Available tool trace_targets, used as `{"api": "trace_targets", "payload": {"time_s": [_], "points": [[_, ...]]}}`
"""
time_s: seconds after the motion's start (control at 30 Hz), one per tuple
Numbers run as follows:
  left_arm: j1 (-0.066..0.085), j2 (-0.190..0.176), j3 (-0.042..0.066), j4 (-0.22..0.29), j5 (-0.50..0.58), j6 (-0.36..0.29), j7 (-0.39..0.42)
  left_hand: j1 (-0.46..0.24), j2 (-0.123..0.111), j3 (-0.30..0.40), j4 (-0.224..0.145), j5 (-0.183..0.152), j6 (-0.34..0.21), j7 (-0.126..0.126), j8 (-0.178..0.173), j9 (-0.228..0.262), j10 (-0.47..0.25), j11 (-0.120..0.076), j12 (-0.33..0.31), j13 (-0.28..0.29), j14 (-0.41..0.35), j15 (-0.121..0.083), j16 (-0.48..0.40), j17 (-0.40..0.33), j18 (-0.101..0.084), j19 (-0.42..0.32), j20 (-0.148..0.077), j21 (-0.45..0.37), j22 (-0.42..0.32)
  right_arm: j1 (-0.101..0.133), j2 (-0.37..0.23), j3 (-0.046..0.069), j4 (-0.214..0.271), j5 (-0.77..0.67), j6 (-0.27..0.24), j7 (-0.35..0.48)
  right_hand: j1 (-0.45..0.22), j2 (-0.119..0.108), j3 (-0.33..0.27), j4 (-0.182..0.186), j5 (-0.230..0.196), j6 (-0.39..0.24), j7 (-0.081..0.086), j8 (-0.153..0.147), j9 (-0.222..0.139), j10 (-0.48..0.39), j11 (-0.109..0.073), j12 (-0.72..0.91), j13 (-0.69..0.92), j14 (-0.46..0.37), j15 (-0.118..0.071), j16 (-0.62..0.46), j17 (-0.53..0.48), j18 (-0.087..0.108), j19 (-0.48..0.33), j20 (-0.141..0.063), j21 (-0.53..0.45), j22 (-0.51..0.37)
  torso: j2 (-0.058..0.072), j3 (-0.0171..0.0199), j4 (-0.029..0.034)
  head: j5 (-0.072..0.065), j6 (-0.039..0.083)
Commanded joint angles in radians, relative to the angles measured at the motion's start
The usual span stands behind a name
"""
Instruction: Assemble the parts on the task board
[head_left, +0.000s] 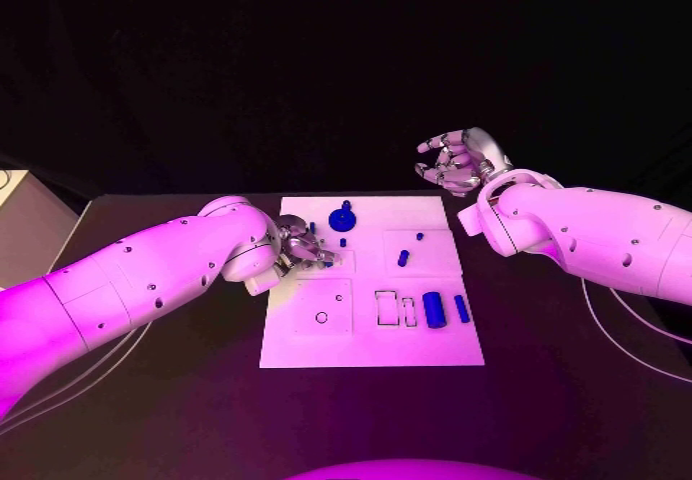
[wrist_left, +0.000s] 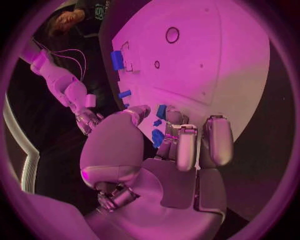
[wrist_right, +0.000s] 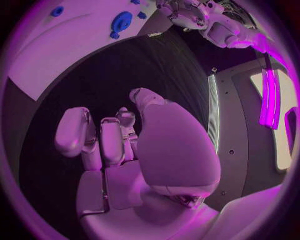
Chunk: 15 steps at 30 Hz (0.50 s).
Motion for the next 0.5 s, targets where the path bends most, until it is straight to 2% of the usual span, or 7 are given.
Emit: {"api": "trace_targets", "payload": {"time_s": [0.03, 0.23, 0.4, 0.5], "points": [[0.0, 0.007, 0.0, -0.004, -0.007, 0.02, -0.002, -0.008, 0.008, -0.004, -0.001, 0.001, 0.009, -0.003, 0.002, 0.002, 0.007, -0.002, 0.007, 0.001, 0.078, 0.001, 0.0, 0.195, -0.018, 0.01, -0.001, 0.006, 0.001, 0.0, 0.001, 0.0, 0.0, -0.008, 0.01, 0.002, -0.002, -0.004, 0.007, -0.001, 0.006, -0.003, 0.002, 0.005, -0.002, 0.007, -0.002, 0.004, 0.001, 0.007, 0.0, 0.006, 0.001, 0.017, 0.007, -0.003, -0.004, 0.0, 0.0, -0.0003, -0.001, 0.0, -0.001], [-0.001, 0.014, -0.001, -0.015, -0.008, 0.023, -0.004, 0.01, 0.047, 0.006, -0.004, 0.005, 0.012, -0.009, 0.002, 0.004, 0.018, -0.008, 0.01, 0.012, 0.08, -0.004, 0.002, 0.198, -0.019, 0.014, -0.006, 0.01, 0.007, 0.0, 0.001, 0.0, 0.001, -0.009, 0.011, 0.002, -0.002, -0.004, 0.007, -0.001, 0.006, -0.003, 0.002, 0.005, -0.002, 0.007, -0.002, 0.004, 0.001, 0.007, 0.0, 0.006, 0.001, 0.017, 0.007, -0.003, -0.004, 0.0, 0.0, 0.0004, -0.0002, -0.001, -0.003], [-0.001, 0.02, -0.001, -0.023, -0.008, 0.023, -0.005, 0.018, 0.06, 0.011, -0.003, 0.006, 0.013, -0.01, 0.002, 0.004, 0.019, -0.01, 0.009, 0.013, 0.081, -0.006, 0.002, 0.198, -0.02, 0.015, -0.007, 0.011, 0.008, 0.0, 0.0, 0.0, 0.001, -0.009, 0.011, 0.001, -0.002, -0.004, 0.007, -0.001, 0.006, -0.003, 0.002, 0.005, -0.002, 0.007, -0.002, 0.004, 0.001, 0.007, 0.0, 0.006, 0.001, 0.017, 0.007, -0.003, -0.004, 0.0, 0.0, 0.0004, -0.0006, -0.002, -0.003], [-0.001, 0.023, -0.001, -0.028, -0.01, 0.026, -0.006, 0.032, 0.078, 0.021, -0.005, 0.007, 0.012, -0.012, 0.002, 0.005, 0.023, -0.012, 0.009, 0.016, 0.081, -0.008, 0.002, 0.199, -0.02, 0.016, -0.009, 0.012, 0.009, 0.0, 0.0, 0.0, 0.002, -0.009, 0.011, 0.001, -0.002, -0.004, 0.007, -0.001, 0.006, -0.003, 0.002, 0.005, -0.002, 0.007, -0.002, 0.004, 0.001, 0.007, 0.0, 0.006, 0.001, 0.017, 0.007, -0.003, -0.004, 0.0, 0.0, 0.0001, -0.0005, -0.002, -0.004]]}}
